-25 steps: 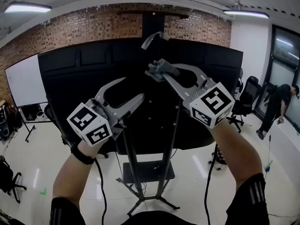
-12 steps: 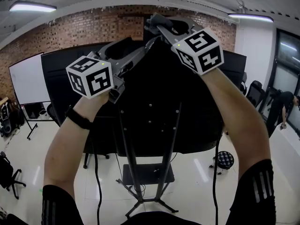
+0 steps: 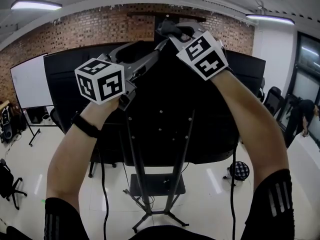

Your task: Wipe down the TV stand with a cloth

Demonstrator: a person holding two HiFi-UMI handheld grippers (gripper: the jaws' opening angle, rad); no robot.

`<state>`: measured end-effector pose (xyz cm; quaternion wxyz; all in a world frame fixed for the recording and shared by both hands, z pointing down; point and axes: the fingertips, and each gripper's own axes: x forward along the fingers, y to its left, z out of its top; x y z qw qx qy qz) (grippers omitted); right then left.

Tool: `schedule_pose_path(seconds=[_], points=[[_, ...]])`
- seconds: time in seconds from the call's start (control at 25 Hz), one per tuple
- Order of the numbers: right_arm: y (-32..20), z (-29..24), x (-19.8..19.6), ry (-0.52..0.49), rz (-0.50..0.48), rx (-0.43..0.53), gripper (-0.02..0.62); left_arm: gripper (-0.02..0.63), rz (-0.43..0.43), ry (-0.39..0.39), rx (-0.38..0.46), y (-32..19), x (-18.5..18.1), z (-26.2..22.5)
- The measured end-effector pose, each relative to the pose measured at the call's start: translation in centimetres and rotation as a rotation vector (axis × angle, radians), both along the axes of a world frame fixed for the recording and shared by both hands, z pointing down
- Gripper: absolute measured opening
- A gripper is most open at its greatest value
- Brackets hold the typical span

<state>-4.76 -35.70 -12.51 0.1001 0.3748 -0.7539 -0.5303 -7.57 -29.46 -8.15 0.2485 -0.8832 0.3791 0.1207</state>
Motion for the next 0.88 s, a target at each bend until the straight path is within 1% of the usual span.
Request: schedule_pose_path(seconds=[0.12, 0.32, 0.52, 0.6, 0.72, 0.88], points=[[0.1, 1.5, 0.0, 0.024, 0.000, -0.002, 0.048, 0.290, 0.017, 0.015, -0.014, 0.2, 0.1, 1.1], [0.0, 5.1, -0.4, 0.113, 0.027, -0.001, 0.048, 0.288, 0.041, 0.024, -0.039, 0.5, 0.4, 3.6], [0.1, 8.5, -0.4, 0.165, 0.038, -0.016, 0.046, 0.287, 0.061, 0.031, -0.062, 0.9, 0.8, 6.3], [0.3, 10.4, -0.6, 0.204, 0.038, -0.019, 0.046, 0.287, 0.069, 0.034, -0.072, 1.2, 0.9, 7.5], [0.4, 13.1, -1.0, 0.269, 0.046, -0.009, 0.046, 0.287, 0.058, 0.021, -0.090, 1.2, 1.0, 9.4], [-0.5, 15.3, -1.3, 0.324, 0.079, 0.001, 0.046, 0.287, 0.043, 0.040, -0.144, -0.1, 0.5, 11.3]])
